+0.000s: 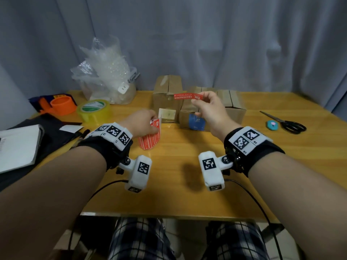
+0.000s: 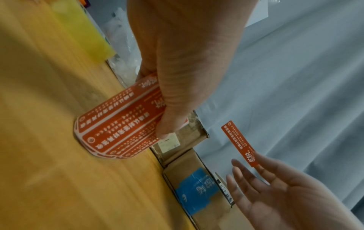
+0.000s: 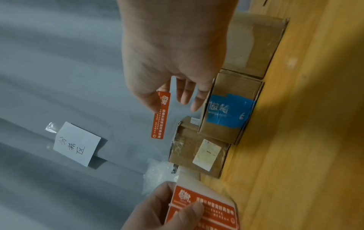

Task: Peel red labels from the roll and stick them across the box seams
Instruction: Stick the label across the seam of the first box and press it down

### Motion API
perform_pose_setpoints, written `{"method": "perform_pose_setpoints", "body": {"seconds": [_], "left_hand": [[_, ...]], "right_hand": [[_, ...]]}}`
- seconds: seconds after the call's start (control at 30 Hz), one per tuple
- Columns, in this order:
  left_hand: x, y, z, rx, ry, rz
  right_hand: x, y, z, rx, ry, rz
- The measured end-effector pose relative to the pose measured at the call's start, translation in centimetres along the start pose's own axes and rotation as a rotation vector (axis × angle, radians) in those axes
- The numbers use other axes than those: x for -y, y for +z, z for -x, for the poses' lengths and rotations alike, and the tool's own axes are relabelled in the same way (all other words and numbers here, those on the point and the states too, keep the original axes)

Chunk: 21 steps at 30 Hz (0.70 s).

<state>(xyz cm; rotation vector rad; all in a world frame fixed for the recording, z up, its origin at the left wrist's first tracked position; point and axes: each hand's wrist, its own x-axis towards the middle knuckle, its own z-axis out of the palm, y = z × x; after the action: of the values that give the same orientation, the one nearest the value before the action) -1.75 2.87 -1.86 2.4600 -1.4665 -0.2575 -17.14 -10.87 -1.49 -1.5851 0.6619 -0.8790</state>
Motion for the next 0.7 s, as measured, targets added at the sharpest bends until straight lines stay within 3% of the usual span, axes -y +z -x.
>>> {"method": "perform_pose_setpoints", "body": {"seconds": [0.17,0.4,0.7], "left_hand": [[0.4,-0.8,1.4,-0.008,-0.003,0.050],[-1.4,-5.0,-1.8,-0.252,0.021,0.180],[-1.1,-7.3,-10.1,-0.084,-0.126,0.338]], "right_hand": [[1.5,0.1,-0.1,0.049,0.003,-0.076],[4.5,0.0,-3.0,0.036,-0.021,-0.051],[5.2,1.0,-10.4,0.151,0.199,-0.221]]}}
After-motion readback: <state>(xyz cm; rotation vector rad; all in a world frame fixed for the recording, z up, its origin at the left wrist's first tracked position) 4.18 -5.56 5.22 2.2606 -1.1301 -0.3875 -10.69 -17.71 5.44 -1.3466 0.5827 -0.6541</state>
